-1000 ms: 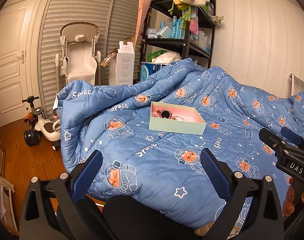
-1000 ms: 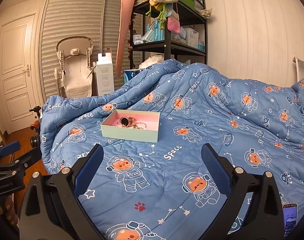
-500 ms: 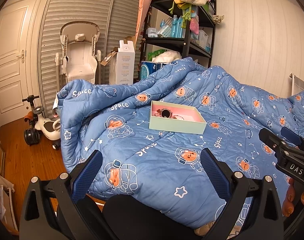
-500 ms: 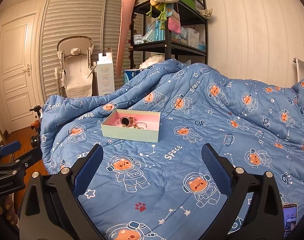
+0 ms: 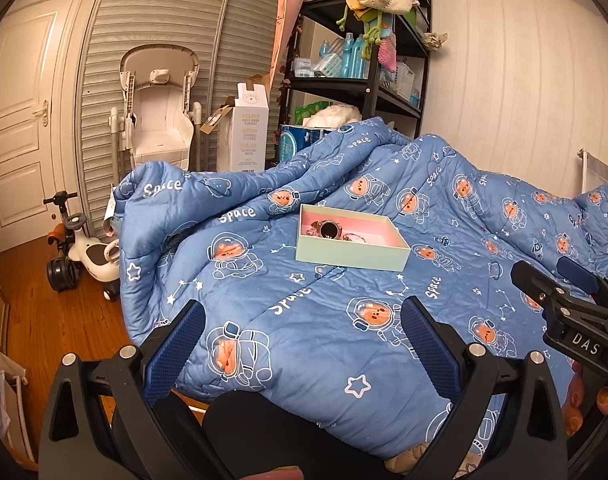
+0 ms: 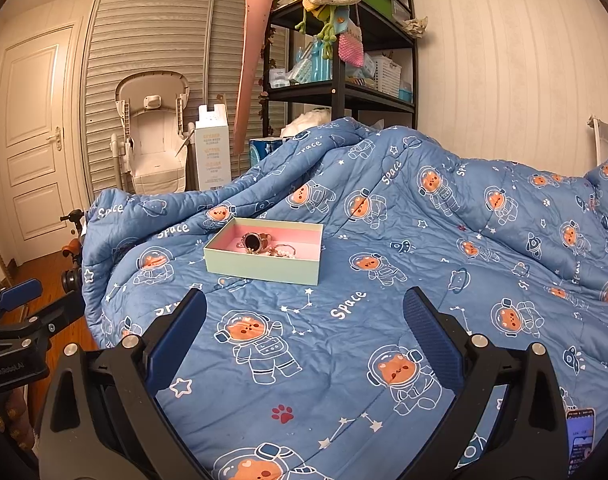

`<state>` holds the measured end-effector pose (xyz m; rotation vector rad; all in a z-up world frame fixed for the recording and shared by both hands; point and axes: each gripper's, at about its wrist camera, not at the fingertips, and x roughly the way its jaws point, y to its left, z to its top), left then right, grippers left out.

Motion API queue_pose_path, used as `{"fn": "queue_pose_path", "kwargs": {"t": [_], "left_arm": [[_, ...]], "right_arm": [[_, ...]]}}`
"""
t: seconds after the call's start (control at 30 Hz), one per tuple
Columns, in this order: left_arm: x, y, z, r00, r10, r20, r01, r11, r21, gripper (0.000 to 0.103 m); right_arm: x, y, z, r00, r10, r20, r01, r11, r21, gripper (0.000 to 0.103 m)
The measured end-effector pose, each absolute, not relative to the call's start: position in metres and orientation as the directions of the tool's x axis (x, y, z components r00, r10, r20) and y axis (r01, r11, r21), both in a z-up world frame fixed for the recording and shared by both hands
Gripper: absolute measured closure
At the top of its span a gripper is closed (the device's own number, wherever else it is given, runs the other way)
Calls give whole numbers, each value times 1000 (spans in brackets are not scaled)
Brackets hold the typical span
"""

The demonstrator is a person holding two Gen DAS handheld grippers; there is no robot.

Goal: Organize jewelry

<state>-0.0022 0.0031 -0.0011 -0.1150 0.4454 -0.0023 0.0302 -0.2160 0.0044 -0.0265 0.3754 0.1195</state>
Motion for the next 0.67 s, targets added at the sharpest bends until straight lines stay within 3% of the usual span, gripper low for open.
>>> {"fn": "queue_pose_path", "kwargs": {"t": [0.67], "left_arm": [[-3,3,0,900,-23,-436,-22,995,-99,7]], "right_arm": [[33,-214,1,920,118,-374,-128,992,-2,6]]}}
